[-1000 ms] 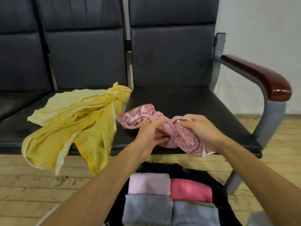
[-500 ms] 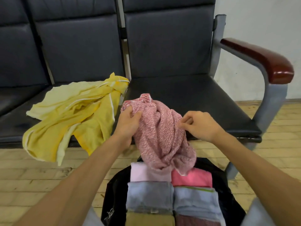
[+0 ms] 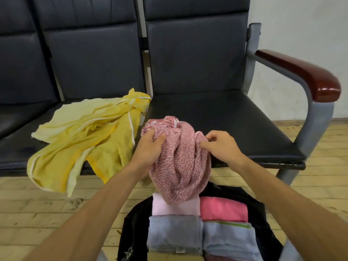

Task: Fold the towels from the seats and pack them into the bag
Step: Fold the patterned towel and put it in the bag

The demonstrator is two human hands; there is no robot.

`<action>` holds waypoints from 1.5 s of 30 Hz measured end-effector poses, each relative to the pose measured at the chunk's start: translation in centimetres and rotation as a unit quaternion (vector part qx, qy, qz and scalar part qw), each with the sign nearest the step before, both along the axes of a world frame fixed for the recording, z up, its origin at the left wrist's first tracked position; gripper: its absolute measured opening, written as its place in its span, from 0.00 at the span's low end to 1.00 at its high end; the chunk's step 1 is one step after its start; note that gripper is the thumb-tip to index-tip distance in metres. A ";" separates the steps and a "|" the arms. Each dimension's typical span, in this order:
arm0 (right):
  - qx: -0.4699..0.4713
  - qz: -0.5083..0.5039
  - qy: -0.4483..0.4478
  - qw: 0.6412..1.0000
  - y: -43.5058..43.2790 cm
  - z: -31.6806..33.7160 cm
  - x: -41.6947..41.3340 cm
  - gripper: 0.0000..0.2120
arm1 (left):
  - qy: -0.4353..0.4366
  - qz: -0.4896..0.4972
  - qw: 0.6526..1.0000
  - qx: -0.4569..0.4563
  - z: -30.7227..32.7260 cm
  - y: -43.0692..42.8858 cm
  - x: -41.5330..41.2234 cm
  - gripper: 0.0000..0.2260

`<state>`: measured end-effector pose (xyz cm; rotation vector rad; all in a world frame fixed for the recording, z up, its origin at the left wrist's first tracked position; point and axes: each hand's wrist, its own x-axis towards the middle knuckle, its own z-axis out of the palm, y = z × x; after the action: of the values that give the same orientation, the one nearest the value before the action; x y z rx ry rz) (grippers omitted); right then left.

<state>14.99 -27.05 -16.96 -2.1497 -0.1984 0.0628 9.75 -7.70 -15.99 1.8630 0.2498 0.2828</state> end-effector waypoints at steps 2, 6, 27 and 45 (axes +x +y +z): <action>0.080 -0.016 0.063 0.995 -0.4 0.5 0.1 0.08 | 0.014 0.000 1.000 -0.010 0.0 -0.1 0.1 0.18; 0.147 0.006 0.171 0.974 -2.2 1.9 -0.3 0.02 | 0.071 -0.056 0.992 -0.083 0.2 0.0 0.0 0.22; -0.045 0.032 0.082 0.995 -5.9 2.0 -2.0 0.09 | 0.053 -0.145 0.883 0.443 -3.5 4.3 0.3 0.11; -0.048 0.103 0.170 0.979 -5.2 -0.2 -2.0 0.08 | 0.137 0.028 0.962 -0.236 2.6 1.0 -3.7 0.09</action>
<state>12.95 -32.27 -17.13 -2.1681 -0.2203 0.5650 6.10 -6.67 -13.42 1.4175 0.5138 -0.0027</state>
